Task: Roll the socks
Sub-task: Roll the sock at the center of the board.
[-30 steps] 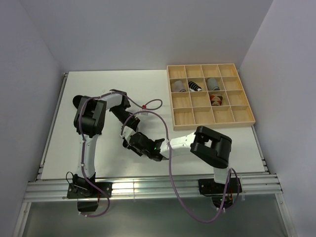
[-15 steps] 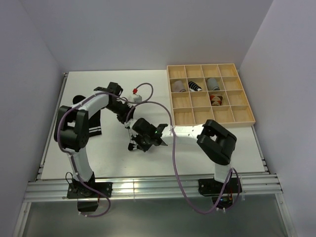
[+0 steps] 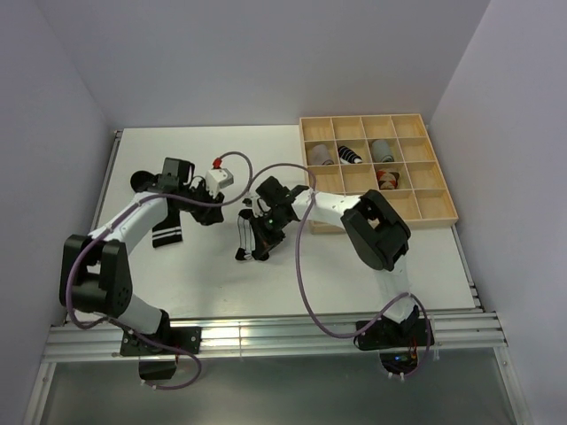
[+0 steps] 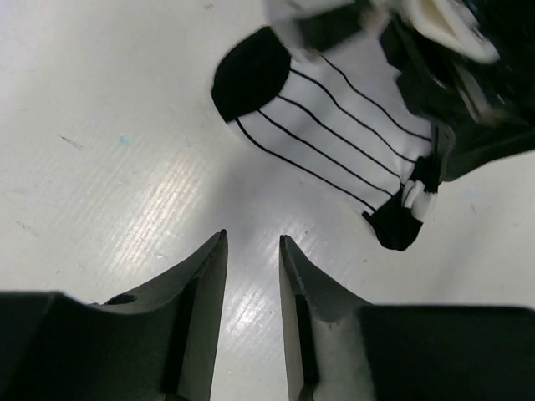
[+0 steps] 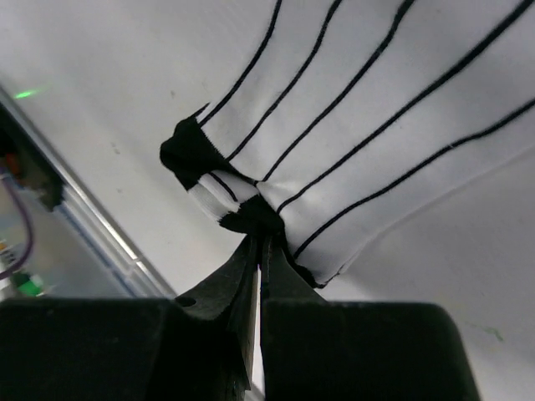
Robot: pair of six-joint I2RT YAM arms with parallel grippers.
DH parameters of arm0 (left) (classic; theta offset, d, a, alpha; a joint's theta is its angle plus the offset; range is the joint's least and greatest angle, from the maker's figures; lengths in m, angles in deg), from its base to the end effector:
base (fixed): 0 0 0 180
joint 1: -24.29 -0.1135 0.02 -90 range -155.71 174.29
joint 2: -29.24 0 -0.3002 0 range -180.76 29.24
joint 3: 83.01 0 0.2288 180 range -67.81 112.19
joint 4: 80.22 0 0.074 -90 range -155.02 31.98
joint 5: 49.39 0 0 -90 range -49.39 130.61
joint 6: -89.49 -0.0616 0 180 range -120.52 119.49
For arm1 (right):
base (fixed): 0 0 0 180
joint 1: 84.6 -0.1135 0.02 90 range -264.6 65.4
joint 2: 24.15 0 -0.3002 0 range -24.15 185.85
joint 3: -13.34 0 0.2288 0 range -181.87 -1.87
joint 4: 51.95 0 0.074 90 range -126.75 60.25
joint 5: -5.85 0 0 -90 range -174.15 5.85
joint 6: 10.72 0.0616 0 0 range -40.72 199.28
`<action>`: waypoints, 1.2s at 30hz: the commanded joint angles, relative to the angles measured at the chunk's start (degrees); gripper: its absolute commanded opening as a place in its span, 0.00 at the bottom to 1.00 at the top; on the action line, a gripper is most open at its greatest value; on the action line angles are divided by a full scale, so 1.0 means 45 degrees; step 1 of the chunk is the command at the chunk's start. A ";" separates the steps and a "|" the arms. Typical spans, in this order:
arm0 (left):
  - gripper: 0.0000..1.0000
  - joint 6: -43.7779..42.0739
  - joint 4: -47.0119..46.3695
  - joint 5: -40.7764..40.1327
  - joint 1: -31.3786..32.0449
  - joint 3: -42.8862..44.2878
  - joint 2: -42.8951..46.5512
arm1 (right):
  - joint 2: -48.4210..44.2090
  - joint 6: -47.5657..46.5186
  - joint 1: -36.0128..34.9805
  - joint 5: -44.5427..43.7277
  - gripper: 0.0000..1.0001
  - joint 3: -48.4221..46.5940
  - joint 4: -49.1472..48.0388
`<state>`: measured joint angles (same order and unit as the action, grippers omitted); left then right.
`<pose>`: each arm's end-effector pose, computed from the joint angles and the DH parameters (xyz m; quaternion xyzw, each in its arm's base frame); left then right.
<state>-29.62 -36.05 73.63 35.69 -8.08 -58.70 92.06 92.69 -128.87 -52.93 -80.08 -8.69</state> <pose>0.2877 -0.0922 0.2564 0.3937 0.8350 -0.2277 0.3096 0.2748 0.3125 0.1784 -0.3045 0.8933 0.3270 0.0481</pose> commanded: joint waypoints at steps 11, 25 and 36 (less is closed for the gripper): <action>0.50 -0.2242 -0.3449 -0.1419 0.3345 -0.4130 0.3819 | 0.2145 0.1199 0.1126 0.3686 0.03 -0.2559 0.1227; 0.50 -0.3611 -0.6532 -0.4131 0.5768 -0.6513 0.3861 | 0.3318 0.1532 0.1947 0.4585 0.03 -0.3419 0.1422; 0.48 -0.2537 -0.7514 -0.4292 0.5300 -0.4759 0.1595 | 0.3337 0.1102 0.1947 0.4215 0.02 -0.3127 0.1637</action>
<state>-42.82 -67.78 52.84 60.80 -33.83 -49.59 106.72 98.91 -120.32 -32.62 -93.50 -2.77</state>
